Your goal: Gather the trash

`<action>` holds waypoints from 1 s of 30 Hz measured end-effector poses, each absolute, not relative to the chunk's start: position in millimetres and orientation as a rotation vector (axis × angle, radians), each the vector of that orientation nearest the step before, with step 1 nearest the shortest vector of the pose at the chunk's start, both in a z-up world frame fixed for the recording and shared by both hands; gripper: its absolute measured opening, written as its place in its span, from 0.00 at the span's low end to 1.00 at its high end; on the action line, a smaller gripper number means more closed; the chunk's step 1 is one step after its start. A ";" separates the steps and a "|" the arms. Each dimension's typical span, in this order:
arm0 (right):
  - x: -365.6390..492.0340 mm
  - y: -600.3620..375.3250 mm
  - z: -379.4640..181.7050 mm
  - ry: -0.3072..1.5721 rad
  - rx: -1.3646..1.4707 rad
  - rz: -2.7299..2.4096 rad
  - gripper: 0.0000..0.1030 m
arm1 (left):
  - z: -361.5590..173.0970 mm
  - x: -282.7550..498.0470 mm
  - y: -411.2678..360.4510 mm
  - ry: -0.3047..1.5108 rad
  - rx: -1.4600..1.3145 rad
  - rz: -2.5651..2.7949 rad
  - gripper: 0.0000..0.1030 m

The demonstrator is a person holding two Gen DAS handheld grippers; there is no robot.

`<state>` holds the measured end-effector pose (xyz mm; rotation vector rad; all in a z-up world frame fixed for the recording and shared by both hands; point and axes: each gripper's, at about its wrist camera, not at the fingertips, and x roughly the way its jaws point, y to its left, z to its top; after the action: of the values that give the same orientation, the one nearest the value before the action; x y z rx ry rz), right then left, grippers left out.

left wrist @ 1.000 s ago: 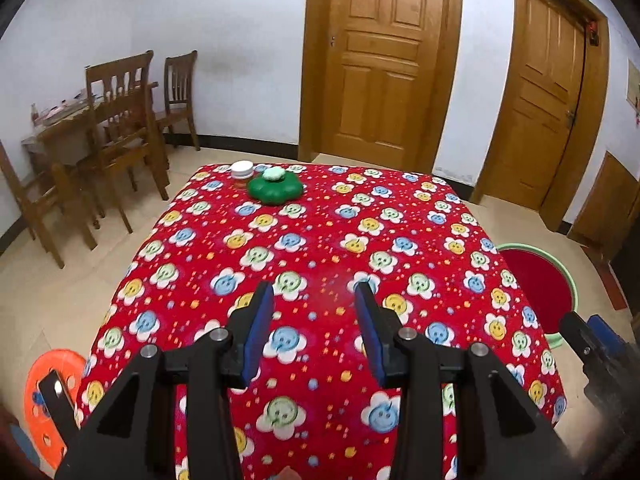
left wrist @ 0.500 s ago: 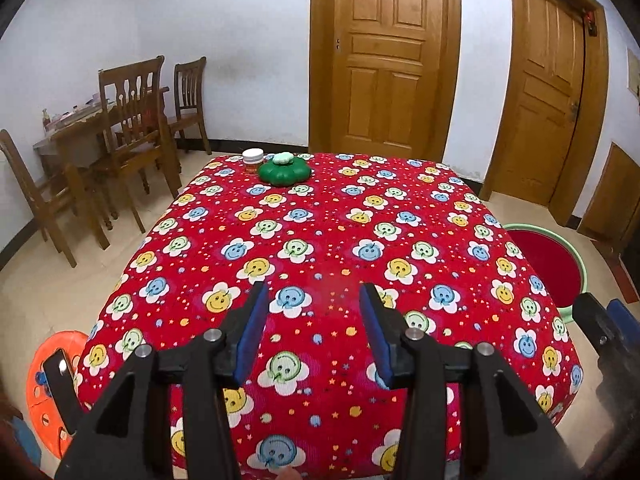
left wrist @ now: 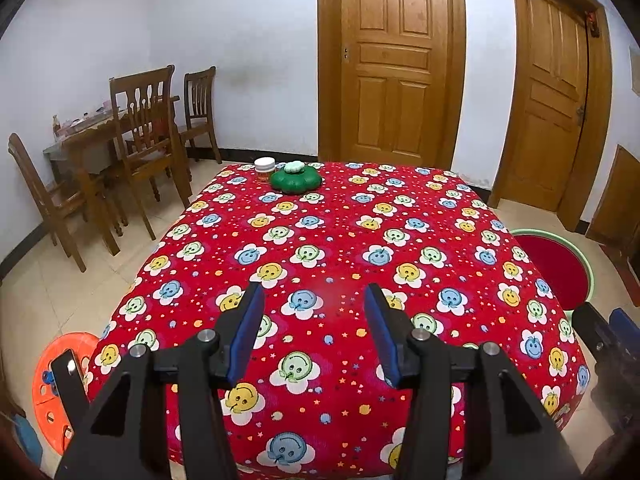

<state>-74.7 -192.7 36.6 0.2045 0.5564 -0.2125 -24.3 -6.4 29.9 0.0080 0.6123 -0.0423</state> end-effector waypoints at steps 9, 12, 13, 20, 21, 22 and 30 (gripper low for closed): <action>-73.7 -193.9 34.1 0.568 0.212 -0.215 0.83 | 31.2 -25.7 -7.3 0.602 0.010 -0.049 0.50; -73.8 -194.6 33.7 0.570 0.215 -0.216 0.83 | 31.2 -25.9 -7.4 0.603 0.010 -0.049 0.50; -73.8 -194.6 33.7 0.570 0.215 -0.216 0.83 | 31.4 -26.1 -7.6 0.603 0.010 -0.050 0.50; -73.3 -195.0 32.9 0.573 0.217 -0.216 0.83 | 31.4 -26.0 -7.8 0.603 0.010 -0.049 0.51; -73.4 -195.0 33.0 0.572 0.217 -0.217 0.83 | 31.5 -26.1 -7.8 0.603 0.010 -0.049 0.51; -73.7 -194.9 32.4 0.572 0.217 -0.217 0.83 | 31.5 -26.0 -7.8 0.602 0.009 -0.049 0.51; -73.7 -194.9 32.6 0.572 0.217 -0.217 0.83 | 31.5 -26.2 -7.9 0.602 0.010 -0.049 0.50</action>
<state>-73.7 -194.9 32.6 0.2172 0.5725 -0.2166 -26.2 -7.9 31.5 0.0098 0.6025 -0.0487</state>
